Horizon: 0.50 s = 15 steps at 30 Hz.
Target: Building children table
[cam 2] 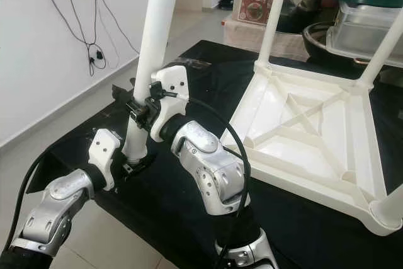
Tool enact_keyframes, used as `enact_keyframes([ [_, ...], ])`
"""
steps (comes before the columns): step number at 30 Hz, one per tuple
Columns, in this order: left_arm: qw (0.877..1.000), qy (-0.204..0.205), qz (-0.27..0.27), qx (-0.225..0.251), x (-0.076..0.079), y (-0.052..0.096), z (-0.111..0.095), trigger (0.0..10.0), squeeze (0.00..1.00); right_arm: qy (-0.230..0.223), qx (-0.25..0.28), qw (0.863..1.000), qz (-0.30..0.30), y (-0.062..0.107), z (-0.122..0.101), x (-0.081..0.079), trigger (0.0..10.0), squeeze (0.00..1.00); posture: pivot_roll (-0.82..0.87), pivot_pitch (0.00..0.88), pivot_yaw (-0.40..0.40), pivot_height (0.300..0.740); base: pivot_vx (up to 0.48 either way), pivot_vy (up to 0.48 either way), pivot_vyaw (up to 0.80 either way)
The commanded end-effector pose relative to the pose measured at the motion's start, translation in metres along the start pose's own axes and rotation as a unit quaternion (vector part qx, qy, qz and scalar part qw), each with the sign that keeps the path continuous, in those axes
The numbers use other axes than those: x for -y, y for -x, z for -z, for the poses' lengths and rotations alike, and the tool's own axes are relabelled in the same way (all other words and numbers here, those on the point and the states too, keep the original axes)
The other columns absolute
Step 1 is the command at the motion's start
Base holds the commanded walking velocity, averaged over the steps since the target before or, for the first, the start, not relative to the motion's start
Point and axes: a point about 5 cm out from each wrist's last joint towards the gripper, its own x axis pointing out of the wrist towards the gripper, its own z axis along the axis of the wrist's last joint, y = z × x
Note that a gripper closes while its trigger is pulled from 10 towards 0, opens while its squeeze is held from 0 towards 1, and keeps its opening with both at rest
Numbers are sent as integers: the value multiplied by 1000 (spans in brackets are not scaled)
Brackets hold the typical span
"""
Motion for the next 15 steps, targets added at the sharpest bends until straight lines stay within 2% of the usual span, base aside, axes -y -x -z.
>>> enact_keyframes([
  [1,1000,8,-4,19,-3,-1,-5,0,0,1,5,1000,-9,1,-1,-2,0,0,57,0,0,740,0,0,0],
  [3,1000,8,-3,18,-2,0,-5,0,0,3,3,1000,-10,0,-1,-2,0,0,57,0,0,740,0,0,0],
  [4,1000,9,4,11,0,0,-4,0,0,2,1,1000,-16,0,-1,-3,6235,0,58,0,-1,740,0,0,0],
  [8,1000,11,11,3,1,0,-3,0,0,-2,0,1000,-21,0,-1,-3,6235,0,58,0,-1,740,0,0,0],
  [9,1000,10,21,0,3,1,-3,10000,0,-8,3,1000,-29,1,-1,-3,10000,1000,63,0,-4,740,0,0,0],
  [12,999,8,53,-3,8,5,-4,10000,0,-13,12,999,-39,1,-2,-3,10000,1000,66,0,-5,740,0,0,0],
  [14,995,13,98,-14,17,17,-5,10000,0,-13,28,997,-66,2,-6,-2,10000,1000,65,0,-3,740,0,0,0],
  [15,995,13,98,-14,17,17,-5,10000,0,-13,28,997,-66,2,-6,-2,10000,1000,65,0,-3,740,0,0,0],
])
